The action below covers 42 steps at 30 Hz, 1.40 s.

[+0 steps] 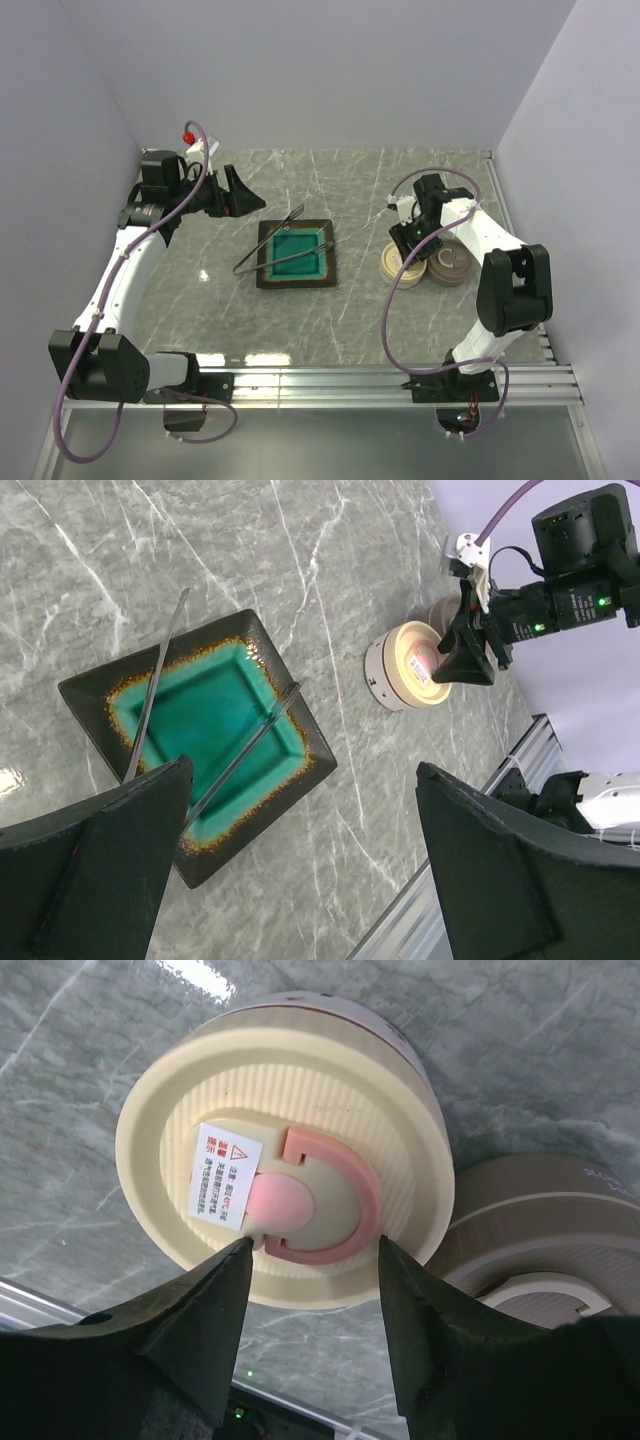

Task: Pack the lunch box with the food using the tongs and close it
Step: Move the lunch box, then reset both arms

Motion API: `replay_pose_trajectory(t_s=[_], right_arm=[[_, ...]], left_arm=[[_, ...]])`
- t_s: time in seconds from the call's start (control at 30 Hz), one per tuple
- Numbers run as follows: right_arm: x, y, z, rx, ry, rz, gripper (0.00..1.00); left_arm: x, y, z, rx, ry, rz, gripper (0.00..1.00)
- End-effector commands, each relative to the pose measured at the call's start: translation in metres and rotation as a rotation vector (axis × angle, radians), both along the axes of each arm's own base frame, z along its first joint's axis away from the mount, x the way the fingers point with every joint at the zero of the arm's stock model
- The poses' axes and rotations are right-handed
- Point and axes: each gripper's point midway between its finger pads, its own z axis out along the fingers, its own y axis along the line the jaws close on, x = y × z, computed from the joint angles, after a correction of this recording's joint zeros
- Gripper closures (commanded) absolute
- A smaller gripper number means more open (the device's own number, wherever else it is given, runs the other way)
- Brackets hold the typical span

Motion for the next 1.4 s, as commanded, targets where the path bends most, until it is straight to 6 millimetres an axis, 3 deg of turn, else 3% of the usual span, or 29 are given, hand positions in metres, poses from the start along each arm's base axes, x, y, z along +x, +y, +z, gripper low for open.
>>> replay_pose_trajectory(t_s=[0.0, 0.3, 0.53, 0.67, 0.7, 0.73, 0.8, 0.83, 0.9, 0.93, 1.0, 1.03, 1.07, 1.17, 1.37], right_arm=[[-0.001, -0.004, 0.016, 0.005, -0.013, 0.020, 0.39], [0.019, 0.007, 0.059, 0.090, -0.177, 0.005, 0.34], [0.035, 0.020, 0.118, 0.211, -0.364, -0.008, 0.12], [0.032, 0.031, 0.144, 0.316, -0.444, -0.041, 0.09], [0.034, 0.036, 0.150, 0.348, -0.473, -0.043, 0.03], [0.030, 0.038, 0.146, 0.372, -0.459, -0.071, 0.00], [0.027, 0.044, 0.156, 0.420, -0.508, -0.070, 0.00], [0.022, 0.044, 0.147, 0.434, -0.487, -0.106, 0.00], [0.022, 0.045, 0.153, 0.463, -0.539, -0.133, 0.00], [0.017, 0.044, 0.143, 0.467, -0.517, -0.168, 0.00], [0.015, 0.043, 0.147, 0.485, -0.569, -0.194, 0.00], [0.010, 0.043, 0.134, 0.486, -0.550, -0.208, 0.00], [0.005, 0.042, 0.136, 0.494, -0.572, -0.209, 0.00], [-0.003, 0.041, 0.127, 0.499, -0.585, -0.227, 0.00], [-0.017, 0.038, 0.121, 0.511, -0.619, -0.228, 0.00]], left_arm=[[-0.005, 0.000, 0.024, 0.002, -0.087, -0.025, 0.01], [-0.003, 0.006, 0.022, 0.049, -0.077, 0.002, 0.01], [0.010, 0.031, 0.013, 0.206, -0.094, 0.094, 0.01], [0.015, 0.049, 0.004, 0.305, -0.097, 0.157, 0.01], [0.015, 0.052, 0.002, 0.322, -0.099, 0.162, 0.01], [0.013, 0.053, 0.003, 0.337, -0.117, 0.161, 0.01], [0.010, 0.058, -0.008, 0.366, -0.108, 0.174, 0.01], [0.008, 0.060, -0.013, 0.377, -0.102, 0.174, 0.01], [0.001, 0.064, -0.030, 0.405, -0.068, 0.174, 0.01], [-0.002, 0.067, -0.032, 0.418, -0.070, 0.179, 0.01], [-0.010, 0.069, -0.049, 0.429, -0.046, 0.182, 0.01], [-0.013, 0.070, -0.047, 0.430, -0.067, 0.193, 0.01], [-0.019, 0.071, -0.060, 0.435, -0.044, 0.189, 0.01], [-0.030, 0.074, -0.075, 0.445, -0.022, 0.195, 0.01], [-0.046, 0.074, -0.083, 0.433, -0.019, 0.204, 0.01]])
